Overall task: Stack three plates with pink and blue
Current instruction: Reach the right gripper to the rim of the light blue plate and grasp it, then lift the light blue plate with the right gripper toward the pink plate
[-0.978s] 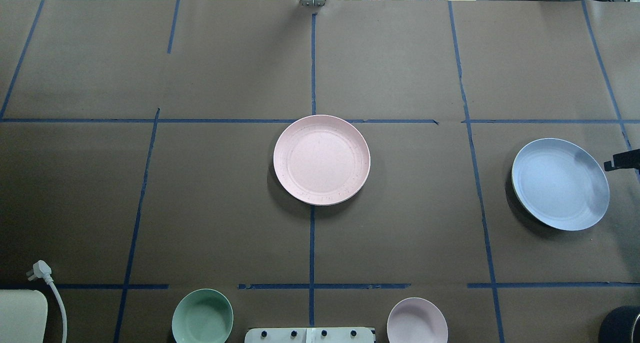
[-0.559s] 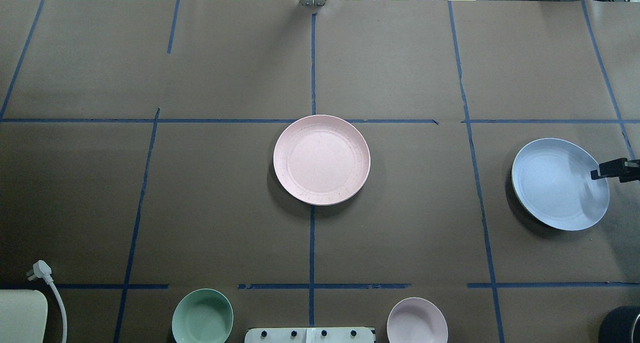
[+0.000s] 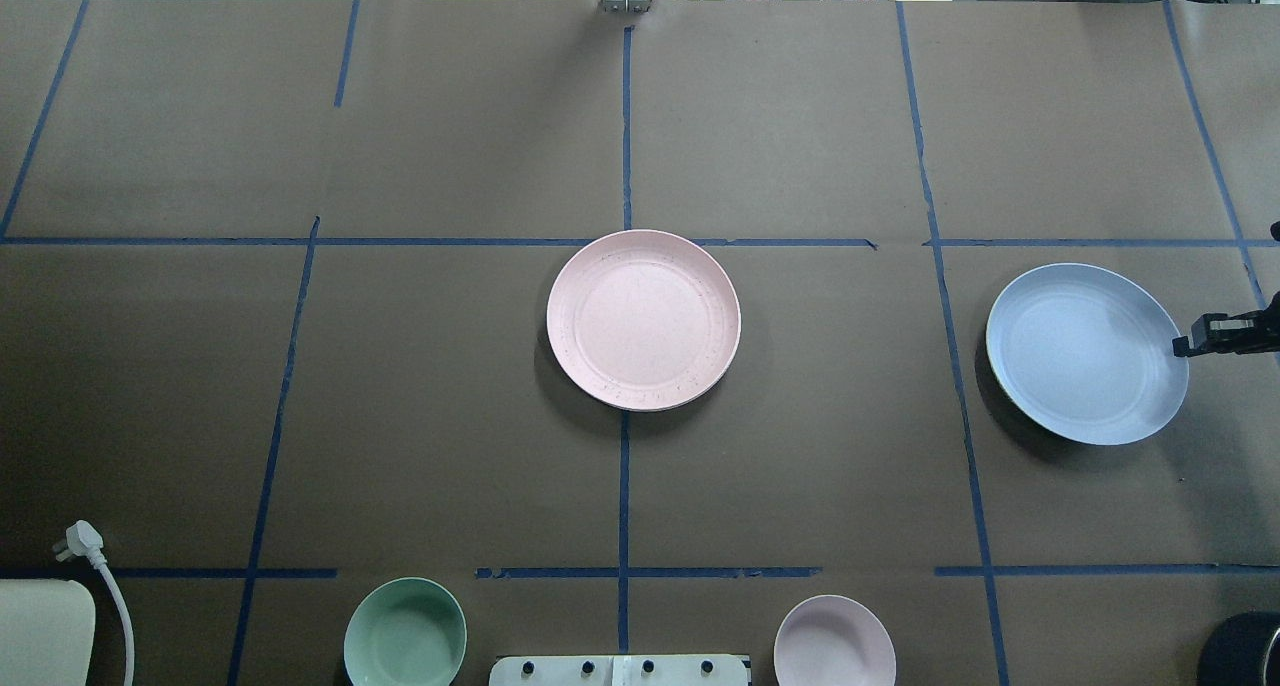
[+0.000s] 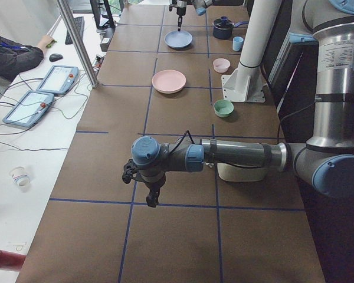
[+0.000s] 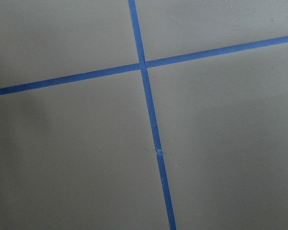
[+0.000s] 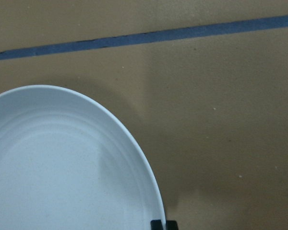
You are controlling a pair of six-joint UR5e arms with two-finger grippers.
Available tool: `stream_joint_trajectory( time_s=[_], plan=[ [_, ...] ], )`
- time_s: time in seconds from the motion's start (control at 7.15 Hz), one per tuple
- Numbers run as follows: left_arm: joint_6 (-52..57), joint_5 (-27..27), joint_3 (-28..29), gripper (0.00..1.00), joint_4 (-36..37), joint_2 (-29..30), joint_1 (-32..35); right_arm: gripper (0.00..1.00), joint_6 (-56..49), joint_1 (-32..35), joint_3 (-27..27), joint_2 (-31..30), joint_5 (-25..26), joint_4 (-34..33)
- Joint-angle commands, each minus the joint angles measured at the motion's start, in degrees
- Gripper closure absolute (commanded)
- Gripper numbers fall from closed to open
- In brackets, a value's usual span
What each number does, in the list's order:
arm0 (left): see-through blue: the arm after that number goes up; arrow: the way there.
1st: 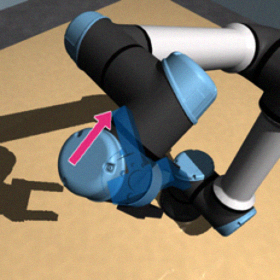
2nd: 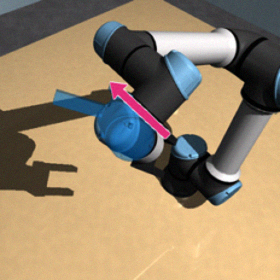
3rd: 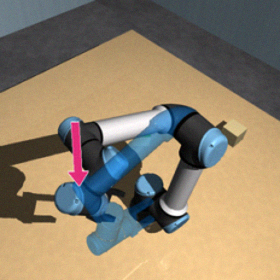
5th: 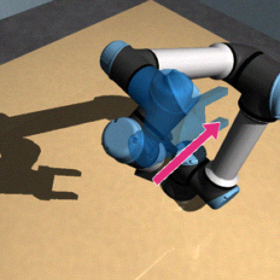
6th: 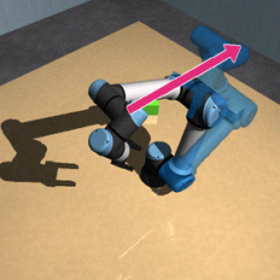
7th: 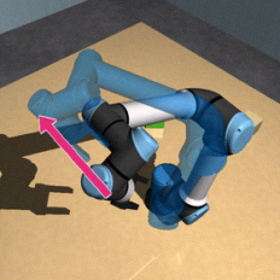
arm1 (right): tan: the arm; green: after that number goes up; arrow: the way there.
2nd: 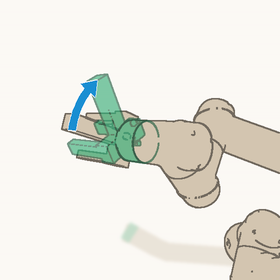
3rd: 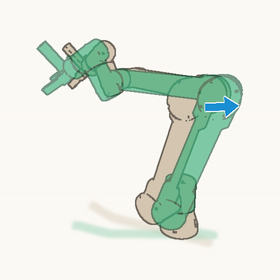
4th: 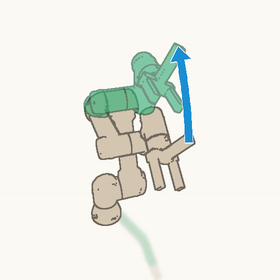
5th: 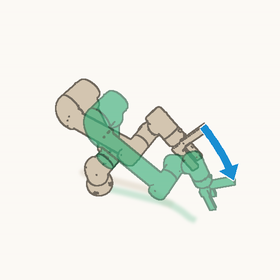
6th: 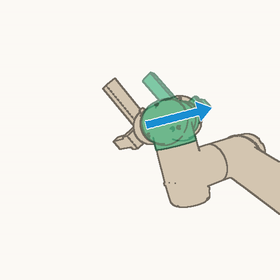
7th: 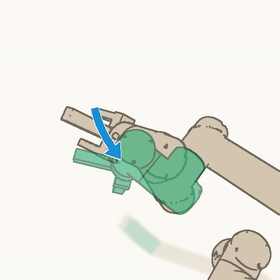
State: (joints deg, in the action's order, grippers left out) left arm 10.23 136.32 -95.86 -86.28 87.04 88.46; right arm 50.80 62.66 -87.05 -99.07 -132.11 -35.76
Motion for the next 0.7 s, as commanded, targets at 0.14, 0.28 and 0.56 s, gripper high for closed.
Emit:
stream_joint_trajectory(
  time_s=[0.14,0.28,0.56],
  plan=[
    [0.0,0.0,-0.3,0.00,0.0,0.0,0.0,1.00,13.6,-0.5,-7.9,5.6,-4.3,-3.2],
    [-0.1,0.0,-0.2,0.00,0.0,0.0,0.0,1.00,19.1,-3.4,-11.2,10.8,-3.9,-7.8],
    [-0.2,0.1,-0.2,0.00,0.1,0.0,0.0,1.00,24.7,-12.1,-18.4,23.8,3.0,-28.1]
  ],
)
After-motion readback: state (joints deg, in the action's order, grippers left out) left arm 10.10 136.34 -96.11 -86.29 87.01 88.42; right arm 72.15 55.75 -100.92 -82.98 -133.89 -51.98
